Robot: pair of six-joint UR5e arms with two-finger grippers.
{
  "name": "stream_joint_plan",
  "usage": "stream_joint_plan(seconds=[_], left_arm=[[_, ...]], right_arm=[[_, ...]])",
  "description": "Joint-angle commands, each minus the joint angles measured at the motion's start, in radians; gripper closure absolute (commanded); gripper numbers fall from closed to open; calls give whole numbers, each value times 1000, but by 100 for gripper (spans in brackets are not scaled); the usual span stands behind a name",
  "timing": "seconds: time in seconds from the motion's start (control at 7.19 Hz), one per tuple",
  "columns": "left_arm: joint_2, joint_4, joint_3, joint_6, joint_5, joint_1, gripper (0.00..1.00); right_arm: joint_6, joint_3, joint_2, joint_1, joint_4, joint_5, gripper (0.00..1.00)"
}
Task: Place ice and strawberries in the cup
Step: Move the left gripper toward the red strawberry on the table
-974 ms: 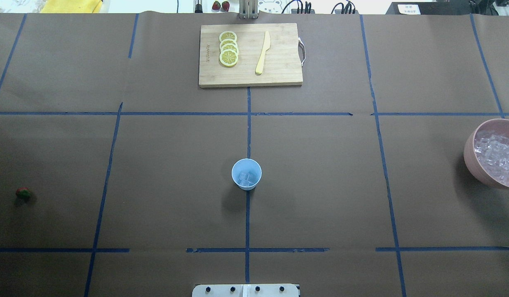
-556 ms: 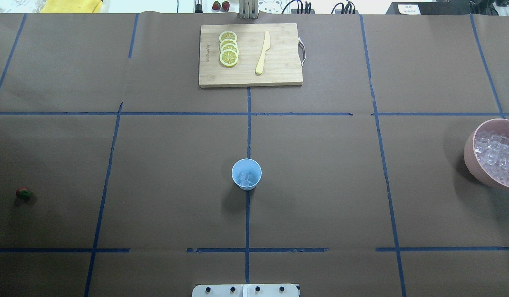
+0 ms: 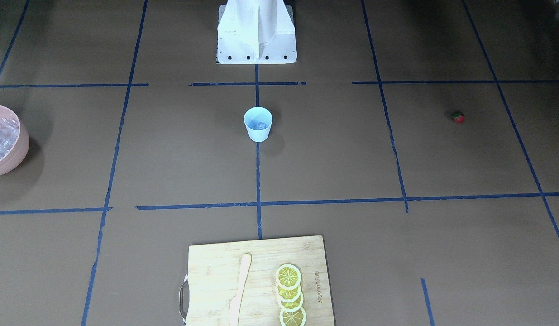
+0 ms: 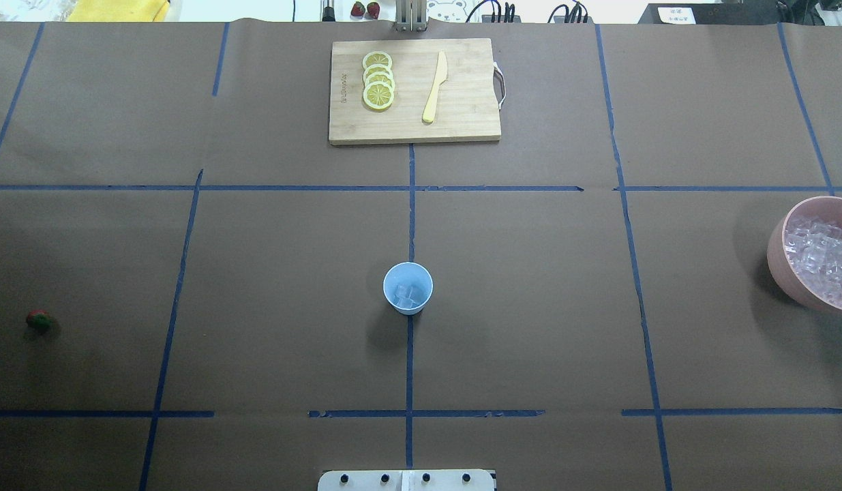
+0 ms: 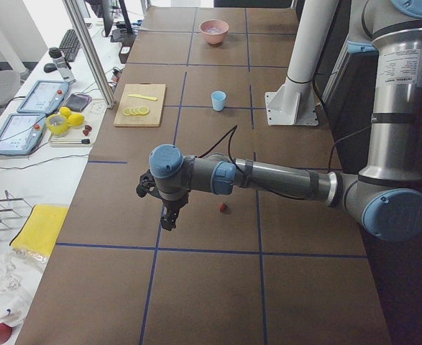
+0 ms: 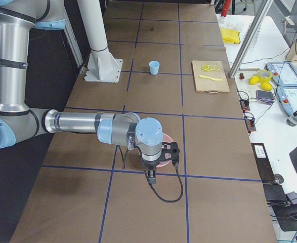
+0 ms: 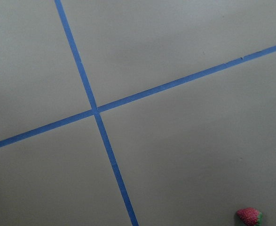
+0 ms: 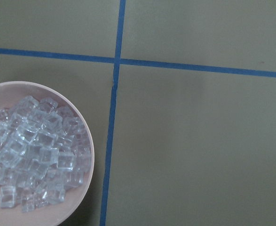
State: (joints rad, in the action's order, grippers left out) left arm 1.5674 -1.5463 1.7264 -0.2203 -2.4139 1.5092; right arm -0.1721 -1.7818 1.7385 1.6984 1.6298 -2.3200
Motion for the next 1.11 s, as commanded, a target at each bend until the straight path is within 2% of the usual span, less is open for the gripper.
stream_joint_plan(seconds=[0.0,0.14,0.28,0.56,0.83,0.97], left_arm=[[-4,0,42,1,1,-3,0],[-18,2,56,12,1,-12,0],[-29,-26,64,121,2,-55,0],[-142,-342,58,414,24,-201,0],[-235,-628,44,681,177,-379,0],[-257,-706,42,781,215,-439,0]], right_arm=[[45,1,3,-20,-57,2,1],[45,1,10,-22,-61,1,1],[42,1,12,-22,-62,1,1],[36,1,19,-22,-65,-1,1],[32,1,19,-22,-64,1,1],[32,2,19,-22,-64,2,1]])
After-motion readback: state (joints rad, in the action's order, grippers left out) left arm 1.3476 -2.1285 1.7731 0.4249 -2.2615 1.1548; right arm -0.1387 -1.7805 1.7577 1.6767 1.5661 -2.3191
